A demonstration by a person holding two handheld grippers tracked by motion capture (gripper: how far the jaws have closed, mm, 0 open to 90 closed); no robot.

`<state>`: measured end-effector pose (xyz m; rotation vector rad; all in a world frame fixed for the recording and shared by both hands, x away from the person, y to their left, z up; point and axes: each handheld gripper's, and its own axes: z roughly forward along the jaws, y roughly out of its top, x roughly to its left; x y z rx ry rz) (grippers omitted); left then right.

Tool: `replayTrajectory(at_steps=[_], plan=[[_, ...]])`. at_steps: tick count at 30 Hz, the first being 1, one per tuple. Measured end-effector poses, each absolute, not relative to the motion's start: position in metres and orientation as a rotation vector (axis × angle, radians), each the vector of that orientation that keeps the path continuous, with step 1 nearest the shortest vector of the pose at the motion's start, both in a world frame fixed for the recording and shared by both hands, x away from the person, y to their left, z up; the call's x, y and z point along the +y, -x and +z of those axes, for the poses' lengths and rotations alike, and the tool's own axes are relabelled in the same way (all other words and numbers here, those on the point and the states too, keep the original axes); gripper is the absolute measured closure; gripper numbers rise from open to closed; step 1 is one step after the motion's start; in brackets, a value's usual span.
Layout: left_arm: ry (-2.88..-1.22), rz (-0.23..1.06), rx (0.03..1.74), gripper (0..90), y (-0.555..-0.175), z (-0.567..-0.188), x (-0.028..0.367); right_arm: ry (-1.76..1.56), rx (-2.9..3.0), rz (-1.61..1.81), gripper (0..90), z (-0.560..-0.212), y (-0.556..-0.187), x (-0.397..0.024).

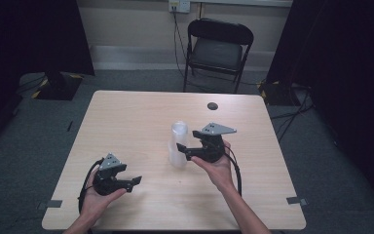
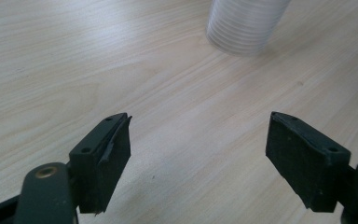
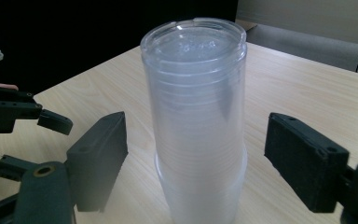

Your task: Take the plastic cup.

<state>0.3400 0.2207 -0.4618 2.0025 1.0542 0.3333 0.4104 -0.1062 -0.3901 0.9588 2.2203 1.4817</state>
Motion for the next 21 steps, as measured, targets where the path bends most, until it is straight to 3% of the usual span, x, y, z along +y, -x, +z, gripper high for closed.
replayTrajectory(at_steps=[21], plan=[[-1.983, 0.326, 1.071, 22.1, -0.341, -0.462, 0.221, -0.970, 2.239, 1.445, 18.4, -0.414, -0.441, -0.079]])
